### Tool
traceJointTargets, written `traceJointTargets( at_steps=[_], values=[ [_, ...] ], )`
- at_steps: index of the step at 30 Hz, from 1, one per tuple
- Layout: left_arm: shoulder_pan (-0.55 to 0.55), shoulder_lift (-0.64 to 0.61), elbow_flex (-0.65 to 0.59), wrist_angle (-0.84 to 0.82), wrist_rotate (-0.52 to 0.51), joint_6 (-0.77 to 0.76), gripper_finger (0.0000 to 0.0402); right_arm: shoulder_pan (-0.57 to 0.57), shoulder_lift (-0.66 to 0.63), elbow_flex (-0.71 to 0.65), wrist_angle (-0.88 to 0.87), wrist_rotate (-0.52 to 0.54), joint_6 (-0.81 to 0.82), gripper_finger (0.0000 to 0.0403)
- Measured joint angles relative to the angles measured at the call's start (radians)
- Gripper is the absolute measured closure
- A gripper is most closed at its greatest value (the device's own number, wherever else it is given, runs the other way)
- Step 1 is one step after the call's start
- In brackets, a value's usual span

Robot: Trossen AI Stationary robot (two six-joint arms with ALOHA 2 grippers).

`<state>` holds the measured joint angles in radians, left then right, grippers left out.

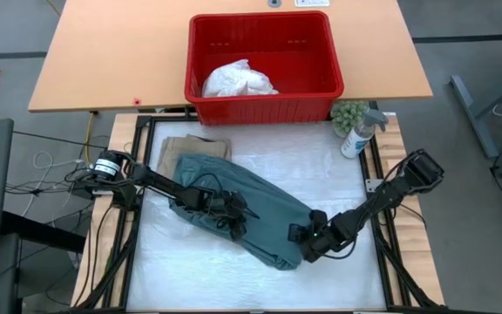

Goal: Fold Laundry from Bin
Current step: Fold the blue pants in the red bin

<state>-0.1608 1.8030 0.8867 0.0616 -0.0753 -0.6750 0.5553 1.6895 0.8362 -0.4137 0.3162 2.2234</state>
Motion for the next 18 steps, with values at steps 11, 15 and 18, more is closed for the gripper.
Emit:
traceJointTargets(
  at_steps=[11, 15, 18],
  values=[
    [0.0, 0.001, 0.0, 0.018, 0.004, -0.02, 0.0401, 0.047, -0.004, 0.025, -0.128, 0.005, 0.032, 0.0375],
    [-0.002, 0.001, 0.0, 0.064, -0.007, -0.045, 0.0401, 0.09, -0.028, 0.075, -0.321, -0.043, 0.043, 0.0375],
    [-0.003, 0.001, 0.0, 0.112, 0.015, -0.054, 0.0401, 0.098, -0.052, 0.136, -0.481, -0.086, 0.046, 0.0375]
  ],
)
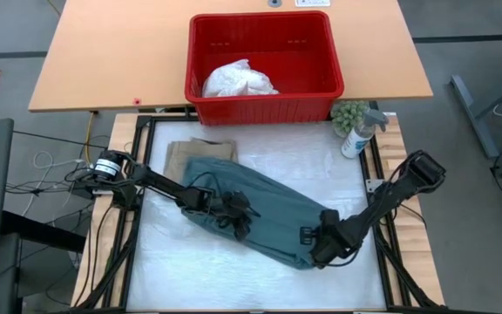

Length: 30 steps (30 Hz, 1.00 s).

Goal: Fold Laundry from Bin
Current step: Fold the blue pants in the red bin

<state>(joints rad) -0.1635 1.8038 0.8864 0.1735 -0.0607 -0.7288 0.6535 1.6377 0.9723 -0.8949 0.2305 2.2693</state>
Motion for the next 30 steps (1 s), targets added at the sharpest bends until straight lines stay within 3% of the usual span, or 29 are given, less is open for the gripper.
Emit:
traceJointTargets(
  at_steps=[8, 12, 18, 21, 30],
  values=[
    [0.014, -0.031, 0.09, 0.064, 0.235, -0.059, 0.0401, 0.024, -0.02, 0.169, -0.373, -0.032, -0.002, 0.0375],
    [0.015, -0.058, 0.191, -0.021, 0.262, -0.012, 0.0401, 0.043, -0.024, 0.228, -0.477, -0.111, -0.016, 0.0375],
    [0.014, -0.069, 0.327, -0.227, 0.264, 0.07, 0.0401, 0.049, -0.037, 0.29, -0.484, -0.125, -0.022, 0.0375],
    [0.014, -0.071, 0.395, -0.324, 0.274, 0.097, 0.0401, 0.019, -0.038, 0.327, -0.46, -0.082, -0.056, 0.0375],
    [-0.001, -0.072, 0.637, -0.593, 0.313, 0.135, 0.0401, -0.158, -0.038, 0.439, -0.392, 0.056, -0.33, 0.0375]
  ],
)
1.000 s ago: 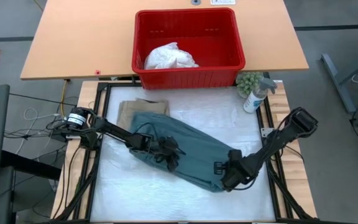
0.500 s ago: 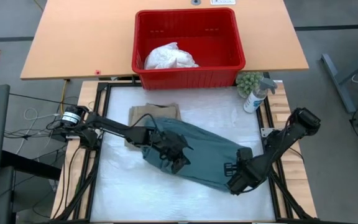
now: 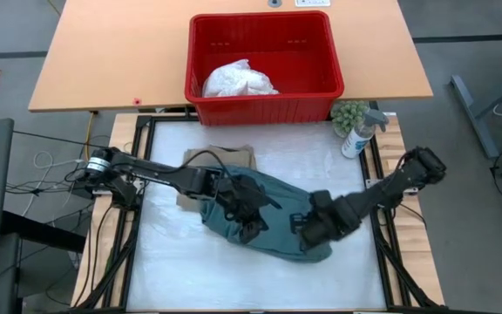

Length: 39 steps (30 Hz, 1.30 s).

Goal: Fold Laundry from Bin
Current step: Fold the blue pants in the red bin

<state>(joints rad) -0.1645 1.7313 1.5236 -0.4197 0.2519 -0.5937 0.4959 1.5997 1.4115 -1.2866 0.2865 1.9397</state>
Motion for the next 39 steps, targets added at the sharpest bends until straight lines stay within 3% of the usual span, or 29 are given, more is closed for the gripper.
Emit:
traceJointTargets(
  at_steps=[10, 15, 20, 25, 34, 39],
  values=[
    [-0.053, -0.001, 0.462, -0.474, -0.02, 0.104, 0.0401, -0.243, 0.02, 0.003, 0.391, 0.027, -0.452, 0.0375],
    [-0.099, -0.002, 0.683, -0.629, -0.134, 0.121, 0.0401, -0.331, 0.05, 0.003, 0.619, -0.008, -0.62, 0.0375],
    [-0.145, -0.002, 0.824, -0.741, -0.277, 0.117, 0.0401, -0.385, 0.109, 0.007, 0.826, -0.101, -0.712, 0.0375],
    [-0.181, -0.031, 0.812, -0.789, -0.35, 0.083, 0.0401, -0.414, 0.219, 0.075, 0.901, -0.195, -0.785, 0.0376],
    [-0.197, -0.036, 0.812, -0.864, -0.447, 0.048, 0.0401, -0.442, 0.474, 0.39, 0.844, -0.287, -0.971, 0.0375],
    [-0.197, -0.036, 0.812, -0.897, -0.449, 0.034, 0.0401, -0.462, 0.549, 0.495, 0.782, -0.312, -1.075, 0.0303]
  ],
)
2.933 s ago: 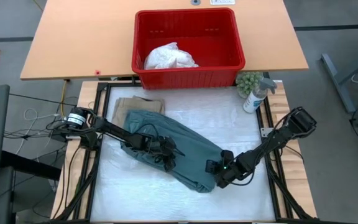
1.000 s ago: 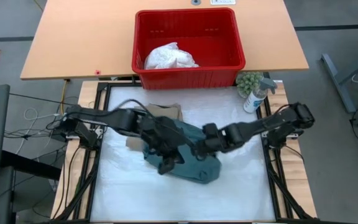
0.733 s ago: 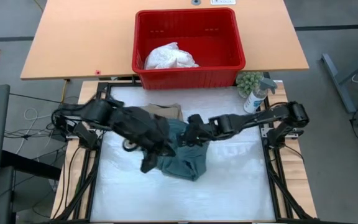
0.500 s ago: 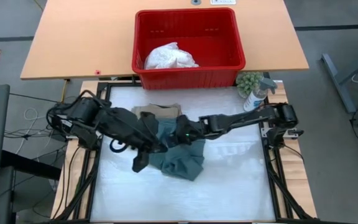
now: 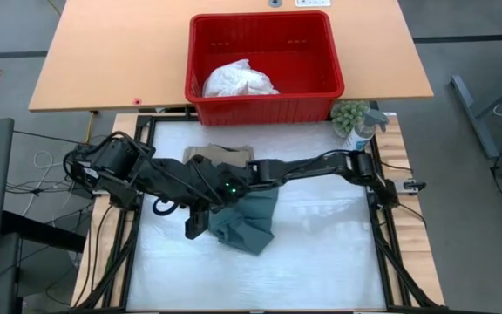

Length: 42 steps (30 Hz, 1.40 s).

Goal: Fold Laundry from Bin
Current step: Fold the blue pants in the red bin

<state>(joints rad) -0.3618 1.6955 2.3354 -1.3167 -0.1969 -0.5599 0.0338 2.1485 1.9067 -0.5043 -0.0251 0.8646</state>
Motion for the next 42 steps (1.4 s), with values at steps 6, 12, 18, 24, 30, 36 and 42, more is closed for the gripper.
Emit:
traceJointTargets(
  at_steps=[6, 12, 18, 24, 30, 36, 42],
  values=[
    [-0.021, 0.004, -0.005, -0.052, -0.004, -0.009, 0.0401, -0.039, -0.022, 0.009, -0.078, -0.06, -0.01, 0.0177],
    [-0.109, 0.007, -0.051, -0.1, -0.155, 0.111, 0.0401, -0.052, -0.157, 0.011, -0.256, 0.016, -0.114, 0.0141],
    [-0.177, -0.003, -0.25, -0.019, -0.413, 0.231, 0.0401, 0.018, -0.268, 0.01, -0.657, 0.329, -0.234, 0.0145],
    [-0.088, -0.029, -0.597, 0.266, -0.169, 0.394, 0.0401, 0.084, -0.3, 0.01, -0.789, 0.346, -0.24, 0.0145],
    [0.064, -0.044, -0.851, 0.515, -0.03, 0.419, 0.0401, 0.163, -0.299, 0.009, -0.965, 0.415, -0.149, 0.0145],
    [0.193, -0.055, -1.01, 0.575, 0.164, 0.402, 0.0401, 0.281, -0.346, -0.037, -1.065, 0.433, -0.018, 0.0145],
    [0.256, -0.073, -1.084, 0.579, 0.087, 0.41, 0.0401, 0.371, -0.435, -0.137, -1.064, 0.475, 0.186, 0.0146]
  ],
)
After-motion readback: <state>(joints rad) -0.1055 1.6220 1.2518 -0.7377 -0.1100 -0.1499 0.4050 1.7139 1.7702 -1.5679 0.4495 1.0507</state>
